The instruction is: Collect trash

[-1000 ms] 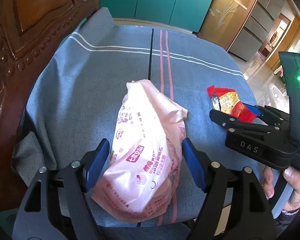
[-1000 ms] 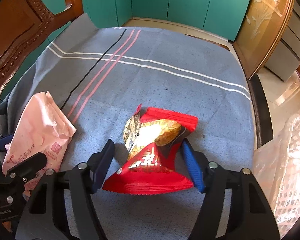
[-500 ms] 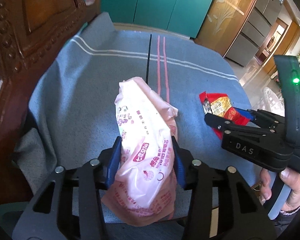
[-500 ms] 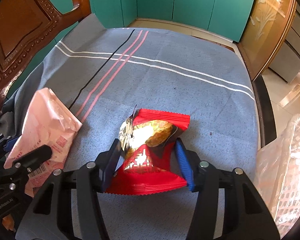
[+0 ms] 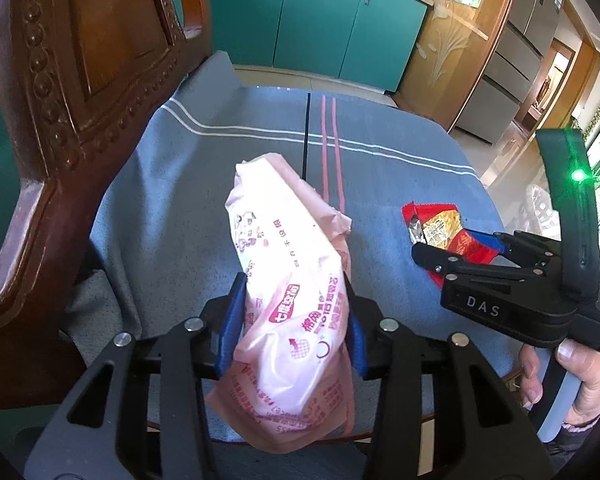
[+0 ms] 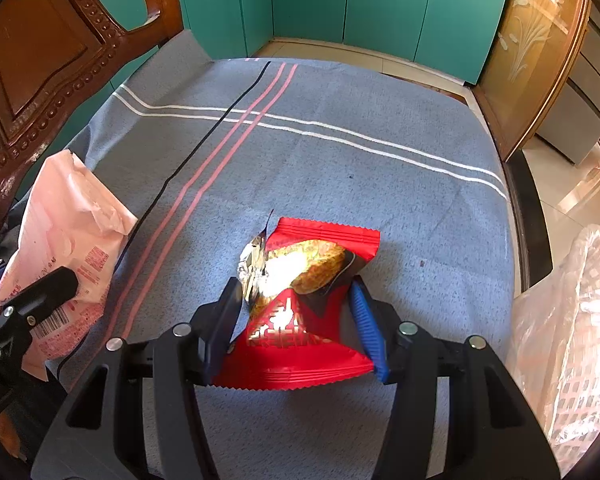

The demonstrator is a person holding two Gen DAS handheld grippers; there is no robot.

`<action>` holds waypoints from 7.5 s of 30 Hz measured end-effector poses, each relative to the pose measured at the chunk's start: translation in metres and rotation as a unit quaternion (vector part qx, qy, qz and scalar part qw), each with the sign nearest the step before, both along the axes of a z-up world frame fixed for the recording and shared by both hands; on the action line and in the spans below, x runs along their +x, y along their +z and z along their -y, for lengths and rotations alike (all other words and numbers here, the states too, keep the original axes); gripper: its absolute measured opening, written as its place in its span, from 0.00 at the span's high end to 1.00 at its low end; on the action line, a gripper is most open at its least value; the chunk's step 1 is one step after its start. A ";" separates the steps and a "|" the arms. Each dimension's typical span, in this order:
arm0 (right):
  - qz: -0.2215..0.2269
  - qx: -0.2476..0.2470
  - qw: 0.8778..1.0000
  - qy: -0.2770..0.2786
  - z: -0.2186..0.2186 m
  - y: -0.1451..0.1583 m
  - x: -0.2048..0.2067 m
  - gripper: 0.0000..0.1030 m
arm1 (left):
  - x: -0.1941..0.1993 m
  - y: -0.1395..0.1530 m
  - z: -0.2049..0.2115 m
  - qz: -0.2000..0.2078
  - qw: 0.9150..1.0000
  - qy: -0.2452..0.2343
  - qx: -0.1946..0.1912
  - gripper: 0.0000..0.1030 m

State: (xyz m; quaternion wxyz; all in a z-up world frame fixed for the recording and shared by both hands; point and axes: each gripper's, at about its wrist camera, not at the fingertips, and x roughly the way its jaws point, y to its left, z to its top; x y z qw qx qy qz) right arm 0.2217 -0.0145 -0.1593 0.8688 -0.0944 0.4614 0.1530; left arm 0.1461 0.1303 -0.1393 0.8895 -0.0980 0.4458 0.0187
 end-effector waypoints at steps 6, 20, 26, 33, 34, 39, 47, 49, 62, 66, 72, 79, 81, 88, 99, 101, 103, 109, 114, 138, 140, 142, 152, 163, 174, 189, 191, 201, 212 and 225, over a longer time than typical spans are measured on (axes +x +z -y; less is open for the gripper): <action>0.009 0.001 1.000 -0.007 0.004 0.006 -0.001 0.47 | 0.000 -0.003 -0.001 -0.003 1.000 -0.001 0.000 0.57; 0.006 0.003 1.000 -0.017 0.011 0.004 0.000 0.46 | 0.009 -0.022 0.010 -0.028 0.999 -0.017 0.008 0.41; 0.003 0.004 1.000 -0.019 0.011 0.001 0.001 0.46 | 0.011 -0.027 0.008 -0.030 0.999 -0.014 0.006 0.49; 0.005 0.009 1.000 -0.020 0.013 0.002 0.000 0.46 | 0.010 -0.022 0.012 -0.017 1.000 -0.022 0.012 0.60; 0.006 0.010 1.000 -0.021 0.013 0.003 -0.001 0.46 | 0.009 -0.019 0.012 -0.012 1.000 -0.021 0.010 0.60; 0.014 0.014 1.000 -0.022 0.016 0.009 -0.005 0.46 | 0.000 -0.001 0.010 0.018 1.000 -0.014 0.007 0.60; 0.052 0.042 0.998 -0.015 0.024 0.041 -0.027 0.46 | -0.026 0.043 0.004 0.074 0.997 0.009 0.007 0.61; 0.065 0.052 0.996 -0.012 0.029 0.051 -0.034 0.46 | -0.029 0.051 0.006 0.084 0.996 0.013 0.017 0.60; 0.137 0.101 0.984 -0.053 0.112 0.098 -0.076 0.47 | -0.047 0.092 0.073 0.123 0.990 -0.020 0.065 0.60; 0.153 0.108 0.977 -0.104 0.163 0.101 -0.090 0.47 | -0.039 0.100 0.117 0.135 0.986 -0.075 0.068 0.60; 0.176 0.107 0.959 -0.194 0.253 0.103 -0.116 0.46 | -0.029 0.101 0.192 0.140 0.975 -0.160 0.066 0.60; 0.191 0.111 0.937 -0.271 0.328 0.104 -0.150 0.46 | -0.005 0.087 0.282 0.118 0.962 -0.243 0.049 0.60; 0.190 0.105 0.936 -0.278 0.337 0.101 -0.156 0.46 | 0.003 0.081 0.304 0.110 0.958 -0.260 0.046 0.60; 0.175 0.104 0.934 -0.293 0.356 0.086 -0.163 0.46 | 0.023 0.061 0.343 0.091 0.955 -0.276 0.063 0.60; 0.156 0.101 0.944 -0.272 0.342 0.074 -0.154 0.46 | 0.038 0.050 0.329 0.089 0.960 -0.262 0.053 0.31; 0.154 0.101 0.946 -0.265 0.338 0.075 -0.150 0.46 | 0.036 0.053 0.320 0.092 0.962 -0.251 0.054 0.28; 0.150 0.100 0.950 -0.256 0.331 0.075 -0.144 0.46 | 0.031 0.059 0.309 0.099 0.965 -0.238 0.058 0.23; 0.134 0.097 0.957 -0.240 0.310 0.071 -0.130 0.46 | -0.003 0.088 0.271 0.141 0.968 -0.192 0.077 0.16; 0.119 0.107 0.956 -0.244 0.299 0.070 -0.125 0.27 | -0.030 0.106 0.241 0.180 0.966 -0.160 0.100 0.06; 0.368 0.087 0.916 -0.132 0.160 0.177 -0.273 0.03 | -0.167 0.154 0.112 0.257 0.958 -0.015 0.124 0.03; 0.373 0.076 0.916 -0.126 0.152 0.174 -0.277 0.03 | -0.172 0.155 0.108 0.255 0.959 -0.012 0.124 0.03; 0.377 0.058 0.916 -0.122 0.144 0.171 -0.279 0.03 | -0.177 0.156 0.105 0.258 0.958 -0.009 0.124 0.03; 0.368 0.047 0.920 -0.127 0.132 0.164 -0.282 0.03 | -0.190 0.156 0.102 0.266 0.957 -0.012 0.120 0.03; 0.353 0.052 0.923 -0.141 0.133 0.159 -0.276 0.03 | -0.188 0.152 0.102 0.261 0.958 -0.018 0.117 0.03; 0.345 0.055 0.925 -0.147 0.139 0.155 -0.272 0.03 | -0.182 0.149 0.101 0.254 0.960 -0.020 0.115 0.03; 0.337 0.061 0.927 -0.151 0.142 0.152 -0.265 0.03 | -0.175 0.146 0.102 0.244 0.963 -0.018 0.116 0.03; 0.338 0.060 0.927 -0.153 0.143 0.152 -0.265 0.03 | -0.175 0.146 0.104 0.244 0.963 -0.020 0.116 0.03; 0.332 0.062 0.928 -0.159 0.148 0.147 -0.263 0.03 | -0.174 0.143 0.108 0.239 0.964 -0.023 0.117 0.03; 0.332 0.064 0.927 -0.162 0.152 0.145 -0.262 0.03 | -0.175 0.142 0.111 0.236 0.964 -0.028 0.116 0.03; 0.306 0.073 0.936 -0.157 0.151 0.141 -0.247 0.03 | -0.162 0.134 0.100 0.212 0.972 -0.010 0.098 0.03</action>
